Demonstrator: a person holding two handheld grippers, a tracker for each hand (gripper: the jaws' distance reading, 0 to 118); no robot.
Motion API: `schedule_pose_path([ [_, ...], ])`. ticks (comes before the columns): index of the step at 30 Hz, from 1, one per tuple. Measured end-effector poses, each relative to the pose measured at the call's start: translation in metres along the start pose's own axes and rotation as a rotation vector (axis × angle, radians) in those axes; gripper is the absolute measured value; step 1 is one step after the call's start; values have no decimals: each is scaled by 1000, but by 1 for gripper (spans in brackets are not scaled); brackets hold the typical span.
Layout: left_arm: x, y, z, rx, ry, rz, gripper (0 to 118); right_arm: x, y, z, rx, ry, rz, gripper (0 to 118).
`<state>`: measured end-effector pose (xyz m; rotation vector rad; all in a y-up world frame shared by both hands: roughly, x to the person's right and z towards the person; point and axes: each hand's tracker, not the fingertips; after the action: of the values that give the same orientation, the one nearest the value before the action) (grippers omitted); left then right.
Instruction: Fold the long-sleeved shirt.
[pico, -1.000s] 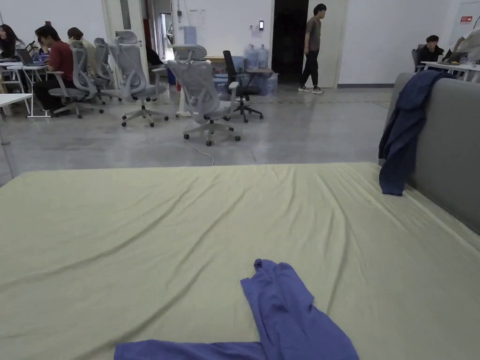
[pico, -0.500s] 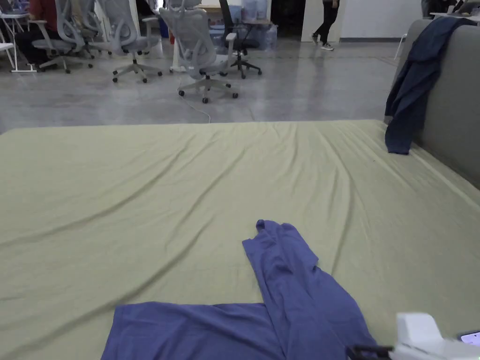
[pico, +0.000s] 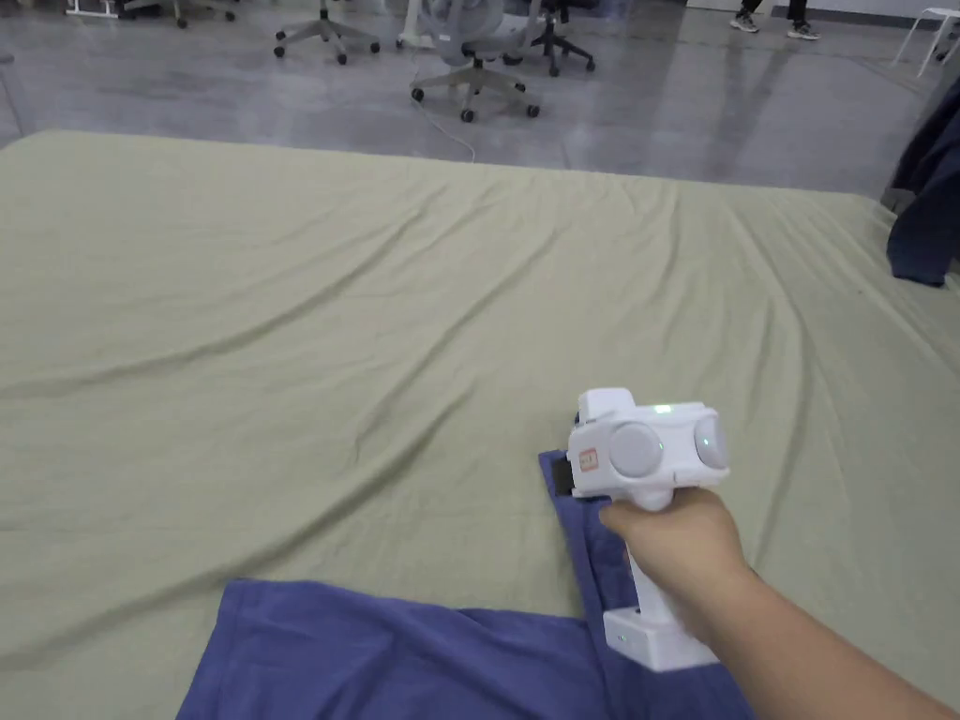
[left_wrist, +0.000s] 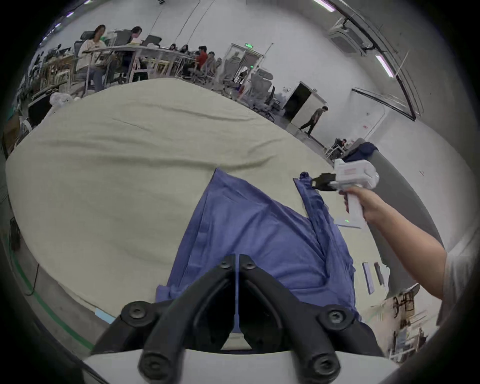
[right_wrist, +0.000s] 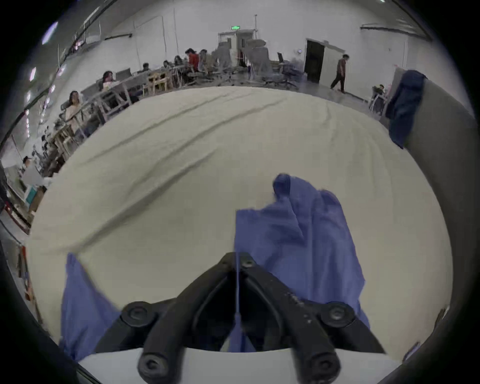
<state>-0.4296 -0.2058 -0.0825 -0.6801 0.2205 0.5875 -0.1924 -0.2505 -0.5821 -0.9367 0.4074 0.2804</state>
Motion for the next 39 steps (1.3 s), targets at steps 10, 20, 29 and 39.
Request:
schedule_pose_path([
  [10, -3, 6, -5, -6, -6, 18, 1, -2, 13, -50, -158, -28, 20, 53],
  [20, 23, -10, 26, 6, -84, 12, 1, 22, 7, 73, 7, 45, 108, 9],
  [29, 47, -14, 56, 44, -131, -22, 1, 68, -59, 208, 170, 176, 58, 9],
  [39, 64, -18, 73, 35, -145, -51, 1, 88, -215, 279, 42, 161, 84, 9],
])
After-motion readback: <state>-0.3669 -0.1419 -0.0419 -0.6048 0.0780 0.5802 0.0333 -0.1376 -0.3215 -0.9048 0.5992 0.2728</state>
